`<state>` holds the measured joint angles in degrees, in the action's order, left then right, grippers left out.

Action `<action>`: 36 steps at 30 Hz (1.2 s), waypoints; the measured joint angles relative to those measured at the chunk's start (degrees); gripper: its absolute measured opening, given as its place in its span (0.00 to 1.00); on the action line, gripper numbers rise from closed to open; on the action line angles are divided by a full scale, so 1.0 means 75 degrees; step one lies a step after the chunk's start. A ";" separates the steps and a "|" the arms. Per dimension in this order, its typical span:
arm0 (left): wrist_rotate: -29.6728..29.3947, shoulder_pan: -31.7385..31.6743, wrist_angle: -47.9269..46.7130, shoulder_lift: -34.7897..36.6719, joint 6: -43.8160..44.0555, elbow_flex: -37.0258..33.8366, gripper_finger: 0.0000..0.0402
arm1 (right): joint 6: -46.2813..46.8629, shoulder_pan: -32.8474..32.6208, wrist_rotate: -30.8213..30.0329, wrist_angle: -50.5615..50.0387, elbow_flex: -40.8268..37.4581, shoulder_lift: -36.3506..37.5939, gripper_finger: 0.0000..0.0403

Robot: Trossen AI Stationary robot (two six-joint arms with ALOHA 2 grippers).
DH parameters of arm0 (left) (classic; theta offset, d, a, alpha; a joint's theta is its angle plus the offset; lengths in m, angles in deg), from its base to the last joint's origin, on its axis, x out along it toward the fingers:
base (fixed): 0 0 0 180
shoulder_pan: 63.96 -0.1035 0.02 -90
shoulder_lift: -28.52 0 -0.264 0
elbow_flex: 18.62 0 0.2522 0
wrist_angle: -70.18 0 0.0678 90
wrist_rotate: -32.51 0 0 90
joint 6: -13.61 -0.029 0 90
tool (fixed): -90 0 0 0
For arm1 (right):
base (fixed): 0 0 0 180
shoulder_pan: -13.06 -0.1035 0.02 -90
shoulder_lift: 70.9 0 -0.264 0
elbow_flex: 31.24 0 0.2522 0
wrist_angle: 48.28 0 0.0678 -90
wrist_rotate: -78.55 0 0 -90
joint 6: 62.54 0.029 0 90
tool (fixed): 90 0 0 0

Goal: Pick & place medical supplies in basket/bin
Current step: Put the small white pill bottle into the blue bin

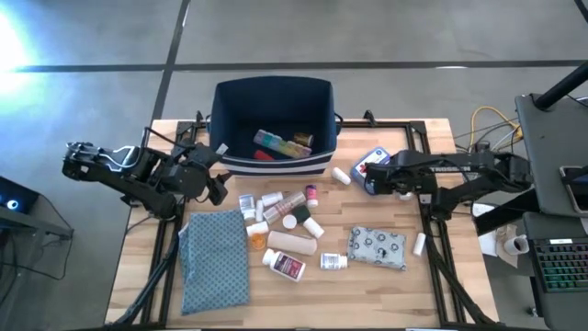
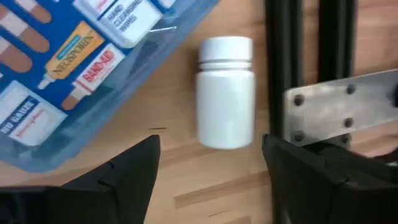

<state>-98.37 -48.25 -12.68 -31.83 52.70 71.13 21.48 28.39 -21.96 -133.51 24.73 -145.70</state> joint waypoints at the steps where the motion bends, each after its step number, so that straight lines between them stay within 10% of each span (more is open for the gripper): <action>1: 0.0000 0.0000 0.0008 0.0000 0.0003 0.0000 0.62 | 0.0089 0.0000 0.0001 0.0046 -0.0068 -0.0132 0.66; 16: 0.0021 0.0003 0.0067 0.0000 0.0095 0.0000 0.62 | -0.0215 0.0848 0.0213 0.1214 -0.0172 -0.2545 0.54; 36: 0.0038 0.0003 0.0075 0.0000 0.0207 0.0000 0.62 | -0.0767 0.0397 -0.0262 0.1765 -0.0193 -0.0468 0.37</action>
<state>-98.09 -48.23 -12.12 -31.83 54.25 71.13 15.72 31.36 -23.92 -120.27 23.28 -149.21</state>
